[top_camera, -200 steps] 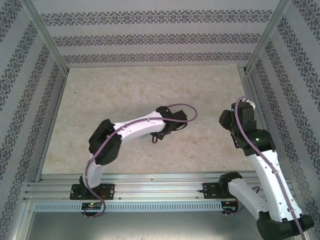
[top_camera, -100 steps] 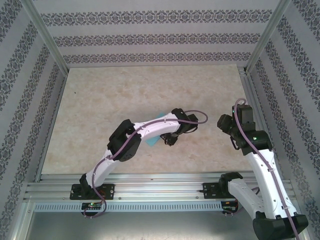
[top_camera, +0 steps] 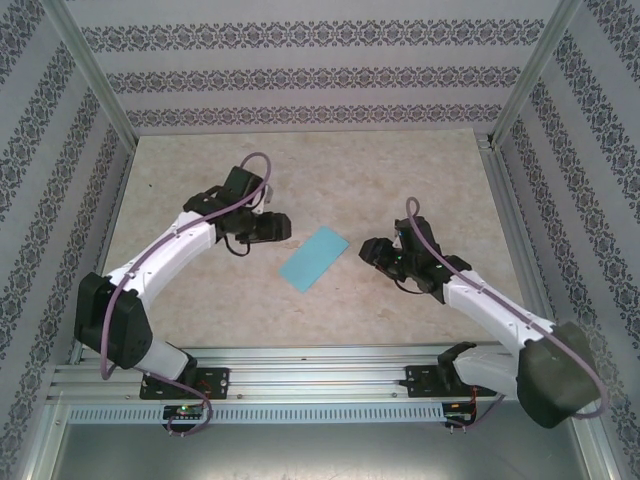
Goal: Fold a paper plane with a square sheet of paper (fold left side to right side)
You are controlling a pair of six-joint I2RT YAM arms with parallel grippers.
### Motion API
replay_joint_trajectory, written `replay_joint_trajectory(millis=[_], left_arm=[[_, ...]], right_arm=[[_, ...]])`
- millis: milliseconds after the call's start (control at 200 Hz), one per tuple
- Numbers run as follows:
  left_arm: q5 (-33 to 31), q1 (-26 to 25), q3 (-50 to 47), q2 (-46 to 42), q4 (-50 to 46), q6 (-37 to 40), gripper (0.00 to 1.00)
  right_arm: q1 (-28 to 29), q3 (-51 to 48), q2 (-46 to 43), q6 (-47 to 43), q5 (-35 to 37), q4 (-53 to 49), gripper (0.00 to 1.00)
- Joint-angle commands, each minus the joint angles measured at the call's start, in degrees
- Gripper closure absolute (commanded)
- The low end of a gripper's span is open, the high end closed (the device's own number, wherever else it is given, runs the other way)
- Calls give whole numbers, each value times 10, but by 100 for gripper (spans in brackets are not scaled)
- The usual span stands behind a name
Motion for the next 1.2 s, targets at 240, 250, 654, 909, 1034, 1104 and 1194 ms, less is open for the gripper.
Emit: replay_joint_trajectory(millis=[240,250,654,909,1034,1104,1194], left_arm=[[139,98,-133,-67,133,-36,31],[139,98,-134,-67,134,-35,31],[140,102,-144,-62,140,-31,31],[141,102,-147,-55,145,-32,31],[140,102,-146,-54,142,-29,30],[140,102,-145,-53,143,-29,30],[139,102,-145,-52,143,-28,30]], right_arm=[[52,62,201,96,43,145,51],[53,63,204,96,42,146,51],[59,119,297,107,52,122,52],[62,130,325,117,46,142,53],[62,138,338,112,40,159,54],[62,148,347,105,36,163,55],[63,160,358,99,32,167,56]])
